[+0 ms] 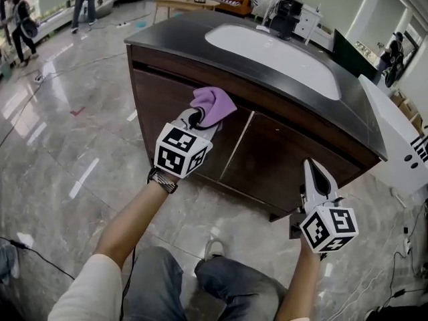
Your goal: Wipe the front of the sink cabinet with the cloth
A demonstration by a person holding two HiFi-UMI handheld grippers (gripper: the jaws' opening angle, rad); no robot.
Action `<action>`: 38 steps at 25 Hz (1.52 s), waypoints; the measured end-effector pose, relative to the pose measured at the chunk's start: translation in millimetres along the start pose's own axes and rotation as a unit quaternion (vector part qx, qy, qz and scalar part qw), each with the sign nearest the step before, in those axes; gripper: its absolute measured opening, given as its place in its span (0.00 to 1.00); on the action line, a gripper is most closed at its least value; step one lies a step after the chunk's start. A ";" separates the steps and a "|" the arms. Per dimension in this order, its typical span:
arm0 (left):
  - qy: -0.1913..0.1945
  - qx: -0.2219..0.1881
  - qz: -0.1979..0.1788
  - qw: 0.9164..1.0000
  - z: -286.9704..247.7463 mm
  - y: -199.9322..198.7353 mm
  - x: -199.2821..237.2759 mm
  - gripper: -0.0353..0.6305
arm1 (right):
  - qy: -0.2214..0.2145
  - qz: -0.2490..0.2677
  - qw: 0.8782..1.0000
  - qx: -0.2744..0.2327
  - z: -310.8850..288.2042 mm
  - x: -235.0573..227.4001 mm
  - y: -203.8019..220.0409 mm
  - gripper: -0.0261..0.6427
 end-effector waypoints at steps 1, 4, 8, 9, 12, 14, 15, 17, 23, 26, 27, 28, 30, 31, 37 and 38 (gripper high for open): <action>0.008 0.000 -0.002 1.000 -3.7 -1.6 -7.2 0.12 | 0.005 -0.003 1.000 0.000 4.3 -3.5 1.9 0.05; 0.034 0.002 -0.008 0.999 -14.6 -5.5 -32.0 0.12 | 0.017 -0.010 1.000 -0.002 16.4 -14.5 4.3 0.05; 0.068 0.002 -0.021 0.997 -30.1 -10.8 -66.4 0.12 | 0.031 -0.011 0.999 0.003 36.6 -26.1 8.4 0.05; 0.076 0.002 -0.021 0.997 -33.4 -11.5 -73.7 0.12 | 0.034 -0.012 0.999 0.006 41.8 -28.7 10.7 0.05; 0.096 0.004 -0.026 0.995 -41.9 -15.6 -95.2 0.12 | 0.047 -0.017 0.999 0.013 58.9 -38.0 17.4 0.05; 0.113 0.003 -0.030 0.993 -49.2 -20.4 -111.3 0.12 | 0.056 -0.019 0.998 0.019 70.9 -45.1 20.0 0.05; 0.120 0.003 -0.030 0.992 -53.4 -22.4 -119.4 0.12 | 0.060 -0.019 0.998 0.024 75.9 -49.3 20.9 0.05; 0.131 0.003 -0.027 0.991 -62.0 -25.2 -134.0 0.12 | 0.068 -0.022 0.997 0.034 83.2 -58.8 22.4 0.05; 0.165 0.005 -0.033 0.986 -84.3 -29.9 -173.4 0.12 | 0.110 -0.049 0.992 0.030 107.2 -82.8 31.0 0.05; 0.179 0.004 -0.034 0.983 -93.2 -30.7 -191.8 0.12 | 0.128 -0.054 0.990 0.035 117.7 -94.2 40.4 0.05; 0.184 0.004 -0.035 0.982 -96.1 -31.2 -198.2 0.12 | 0.136 -0.057 0.988 0.037 121.8 -97.7 44.1 0.05; 0.190 0.004 -0.035 0.981 -99.3 -32.1 -205.1 0.12 | 0.144 -0.057 0.987 0.039 126.3 -101.4 47.2 0.05; 0.202 0.002 -0.034 0.979 -105.8 -33.8 -219.2 0.12 | 0.160 -0.049 0.985 0.047 134.6 -108.3 51.2 0.05; 0.206 0.001 -0.034 0.978 -108.9 -34.3 -225.6 0.12 | 0.165 -0.045 0.984 0.051 137.9 -110.9 53.0 0.05; 0.229 -0.010 -0.035 0.973 -128.2 -37.0 -262.2 0.12 | 0.172 -0.051 0.981 0.067 159.2 -123.6 64.8 0.05; 0.234 -0.012 -0.034 0.972 -131.2 -37.5 -268.3 0.12 | 0.175 -0.050 0.981 0.068 163.9 -125.0 65.1 0.05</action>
Point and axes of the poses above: the fingertips, and each gripper's own axes: z backward along the fingers, x to its left, y out of its underside, the point moved 10 cm from there along z, backward along the fingers, and after that the axes turned 8 degrees about x, right-handed, at the moved point
